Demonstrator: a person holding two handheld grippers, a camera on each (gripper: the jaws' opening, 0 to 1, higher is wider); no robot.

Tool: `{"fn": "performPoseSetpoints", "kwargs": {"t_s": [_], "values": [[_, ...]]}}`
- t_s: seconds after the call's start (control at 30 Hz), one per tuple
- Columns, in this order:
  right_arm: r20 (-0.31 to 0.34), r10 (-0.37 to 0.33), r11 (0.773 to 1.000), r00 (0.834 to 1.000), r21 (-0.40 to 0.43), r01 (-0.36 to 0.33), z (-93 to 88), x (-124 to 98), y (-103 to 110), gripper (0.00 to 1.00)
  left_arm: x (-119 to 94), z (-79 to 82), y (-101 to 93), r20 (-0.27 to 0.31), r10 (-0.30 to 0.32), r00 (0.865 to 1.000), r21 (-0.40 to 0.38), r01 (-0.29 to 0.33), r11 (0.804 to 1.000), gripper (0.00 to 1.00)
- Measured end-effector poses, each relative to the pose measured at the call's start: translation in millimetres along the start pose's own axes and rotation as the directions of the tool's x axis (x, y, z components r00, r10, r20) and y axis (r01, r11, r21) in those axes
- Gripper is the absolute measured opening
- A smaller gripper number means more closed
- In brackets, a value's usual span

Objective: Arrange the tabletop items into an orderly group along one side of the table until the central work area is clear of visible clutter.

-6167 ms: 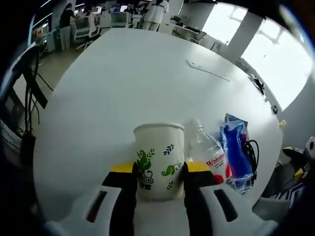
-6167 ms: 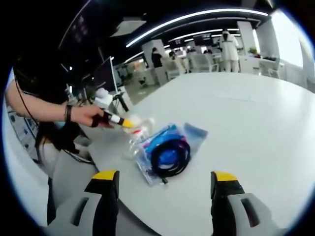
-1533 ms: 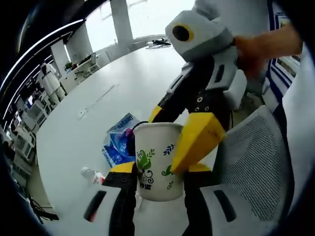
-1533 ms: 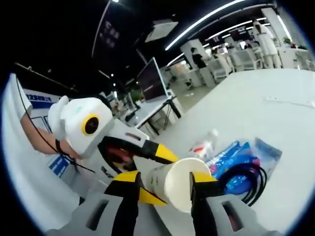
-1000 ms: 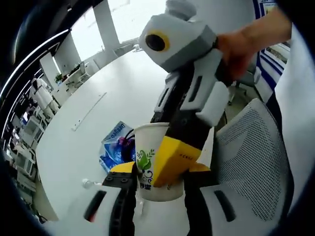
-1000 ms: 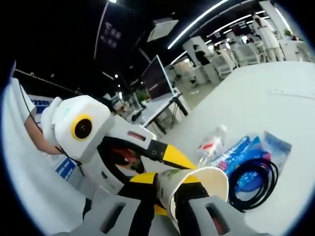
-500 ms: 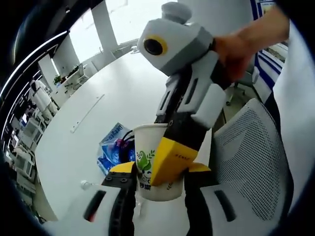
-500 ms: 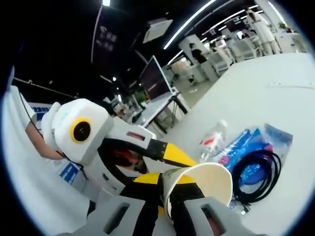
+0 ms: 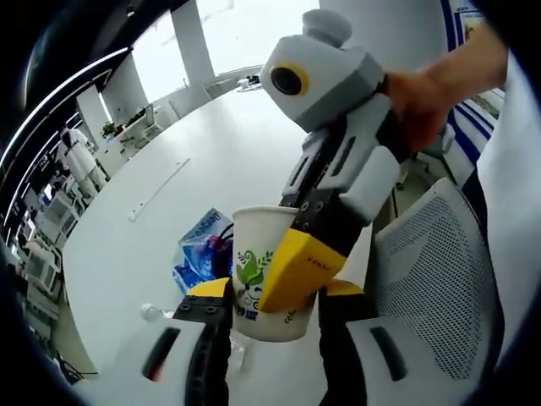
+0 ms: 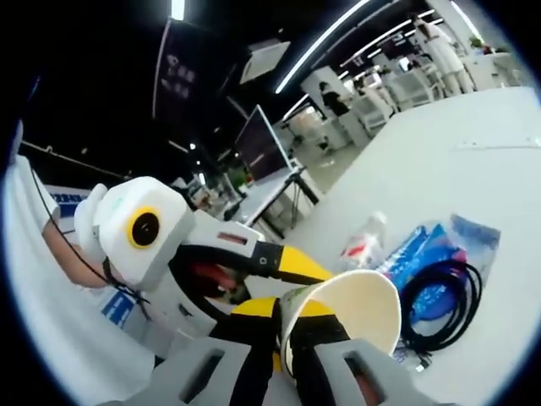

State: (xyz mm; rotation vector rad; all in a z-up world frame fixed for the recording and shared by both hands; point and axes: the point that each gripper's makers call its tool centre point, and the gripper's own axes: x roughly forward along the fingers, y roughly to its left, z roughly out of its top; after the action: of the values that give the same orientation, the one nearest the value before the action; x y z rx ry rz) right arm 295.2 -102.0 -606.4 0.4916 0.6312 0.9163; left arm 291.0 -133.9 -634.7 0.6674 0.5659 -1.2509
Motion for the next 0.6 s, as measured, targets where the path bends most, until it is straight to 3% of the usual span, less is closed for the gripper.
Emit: {"fn": "performPoseSetpoints", "kwargs": {"t_s": [0.6], "values": [[0.018,-0.011,1.000,1.000,0.007,0.011,1.6,-2.2,-1.3,0.00,-1.3,0.6,2.6,0.019,0.018,1.000,-0.062,-0.016,0.998,0.40]]}}
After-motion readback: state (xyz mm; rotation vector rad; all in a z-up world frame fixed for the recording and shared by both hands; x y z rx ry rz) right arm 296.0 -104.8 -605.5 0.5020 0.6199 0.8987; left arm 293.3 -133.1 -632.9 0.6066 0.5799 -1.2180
